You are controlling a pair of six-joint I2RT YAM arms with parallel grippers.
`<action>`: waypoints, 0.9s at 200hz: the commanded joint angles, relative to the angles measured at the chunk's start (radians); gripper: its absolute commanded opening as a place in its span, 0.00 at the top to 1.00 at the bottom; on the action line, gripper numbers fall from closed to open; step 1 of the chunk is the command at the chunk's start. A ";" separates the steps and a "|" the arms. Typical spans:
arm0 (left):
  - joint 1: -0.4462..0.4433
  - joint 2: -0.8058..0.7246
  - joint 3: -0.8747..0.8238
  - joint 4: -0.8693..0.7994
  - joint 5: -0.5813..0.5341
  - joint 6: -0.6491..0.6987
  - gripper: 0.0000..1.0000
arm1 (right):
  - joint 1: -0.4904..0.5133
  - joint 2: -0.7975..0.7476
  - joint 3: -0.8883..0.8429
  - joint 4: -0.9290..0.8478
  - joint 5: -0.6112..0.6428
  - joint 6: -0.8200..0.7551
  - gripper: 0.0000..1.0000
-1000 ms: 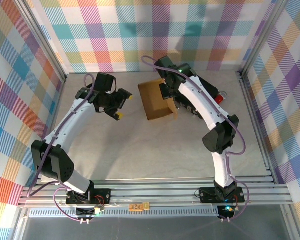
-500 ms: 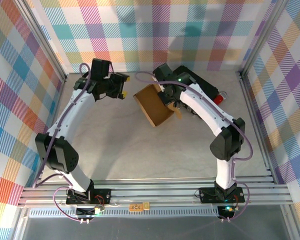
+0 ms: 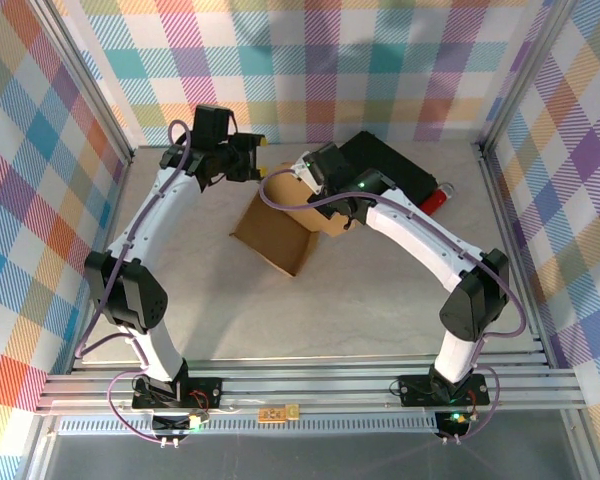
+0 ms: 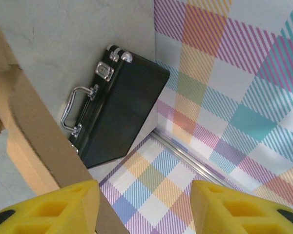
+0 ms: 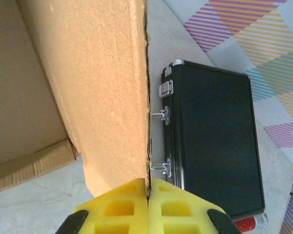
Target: Fold the paper box
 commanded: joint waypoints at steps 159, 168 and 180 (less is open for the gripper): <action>0.019 0.007 -0.089 -0.022 0.104 0.088 0.45 | 0.053 -0.009 -0.060 0.188 0.095 -0.172 1.00; 0.019 -0.003 -0.100 -0.020 0.099 0.081 0.45 | 0.054 -0.008 -0.062 0.192 0.103 -0.178 1.00; 0.020 -0.020 -0.104 -0.025 0.082 0.079 0.45 | 0.054 -0.006 -0.065 0.197 0.116 -0.183 1.00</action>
